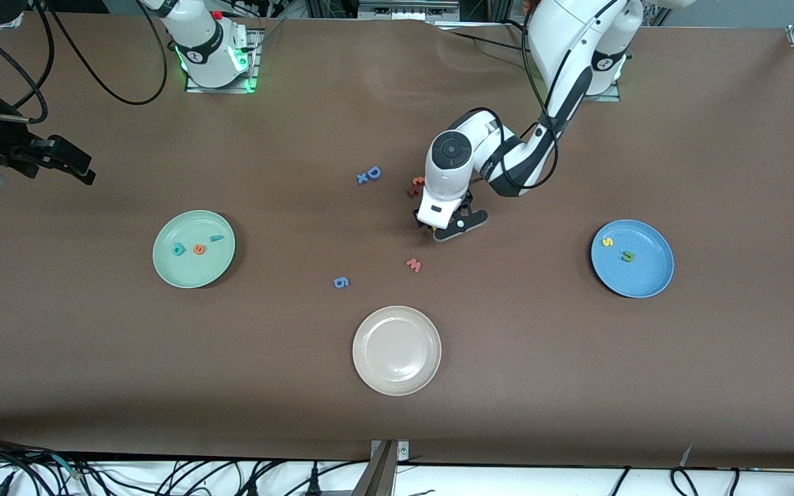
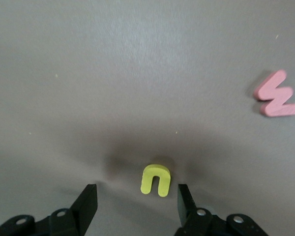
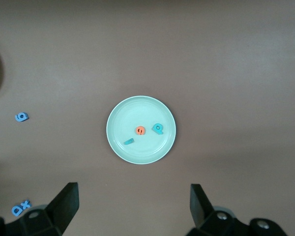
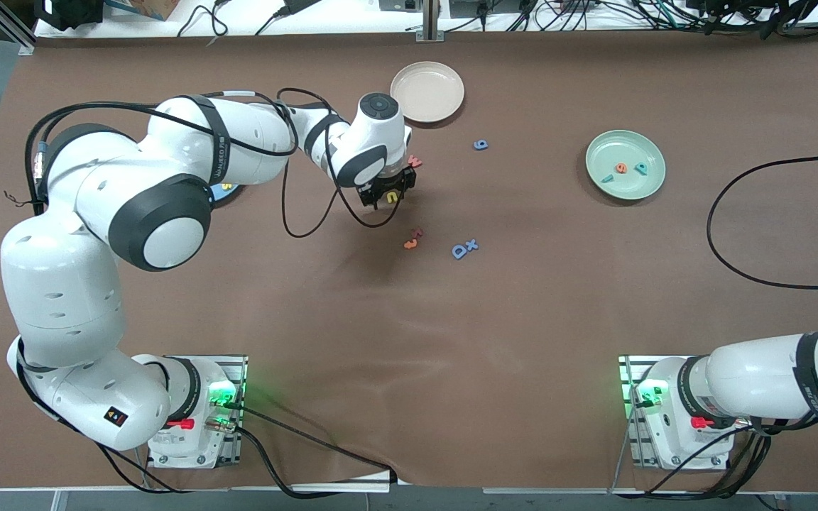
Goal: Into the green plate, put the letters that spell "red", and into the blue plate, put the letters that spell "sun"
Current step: 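Reach the left gripper to the yellow n and grasp it, then carry the yellow n to the blue plate and open the left gripper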
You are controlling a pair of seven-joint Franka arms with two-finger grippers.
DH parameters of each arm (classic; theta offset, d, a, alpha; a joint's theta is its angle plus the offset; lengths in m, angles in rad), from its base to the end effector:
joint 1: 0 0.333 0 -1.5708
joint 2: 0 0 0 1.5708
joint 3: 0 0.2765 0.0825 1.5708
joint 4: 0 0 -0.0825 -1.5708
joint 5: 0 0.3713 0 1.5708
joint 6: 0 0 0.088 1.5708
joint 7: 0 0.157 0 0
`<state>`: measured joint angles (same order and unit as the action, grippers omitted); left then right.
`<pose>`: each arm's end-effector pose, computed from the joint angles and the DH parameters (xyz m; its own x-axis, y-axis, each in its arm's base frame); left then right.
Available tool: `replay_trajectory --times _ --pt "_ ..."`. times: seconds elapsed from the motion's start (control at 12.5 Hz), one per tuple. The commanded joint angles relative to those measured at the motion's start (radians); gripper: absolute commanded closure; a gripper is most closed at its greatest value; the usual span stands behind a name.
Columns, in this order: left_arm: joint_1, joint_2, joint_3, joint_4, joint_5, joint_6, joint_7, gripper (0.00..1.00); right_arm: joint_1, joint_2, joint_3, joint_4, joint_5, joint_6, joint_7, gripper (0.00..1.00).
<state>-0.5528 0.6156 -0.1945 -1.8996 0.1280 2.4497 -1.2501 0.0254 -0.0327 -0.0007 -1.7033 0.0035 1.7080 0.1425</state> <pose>0.4334 -0.4029 0.1027 0.9058 0.4208 -0.0490 0.4194 -0.9071 -0.0353 0.5447 0.0140 0.5035 0.9923 -0.1180 0.0365 -0.1178 -0.9930 -0.0088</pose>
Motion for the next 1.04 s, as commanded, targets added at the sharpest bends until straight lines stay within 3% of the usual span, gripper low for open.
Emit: replay_trajectory --times 0.0,0.16,0.32,0.56,0.96 --pt "-0.019 0.03 0.015 0.027 0.021 0.015 -0.015 0.26 -0.004 -0.012 -0.002 -0.009 0.018 -0.007 -0.017 0.0" --pt "-0.019 0.035 0.015 0.028 0.021 0.017 -0.015 0.32 -0.004 -0.012 -0.002 -0.009 0.018 -0.007 -0.018 0.0" --pt "-0.019 0.035 0.017 0.028 0.031 0.017 -0.014 0.49 -0.004 -0.012 -0.002 -0.009 0.016 -0.007 -0.018 0.0" --pt "-0.018 0.03 0.044 0.027 0.096 0.015 -0.014 0.54 -0.004 -0.012 -0.002 -0.009 0.016 -0.007 -0.018 0.0" --pt "-0.015 0.033 0.055 0.027 0.147 0.015 -0.015 0.75 -0.004 -0.012 -0.001 -0.009 0.016 -0.007 -0.02 0.0"
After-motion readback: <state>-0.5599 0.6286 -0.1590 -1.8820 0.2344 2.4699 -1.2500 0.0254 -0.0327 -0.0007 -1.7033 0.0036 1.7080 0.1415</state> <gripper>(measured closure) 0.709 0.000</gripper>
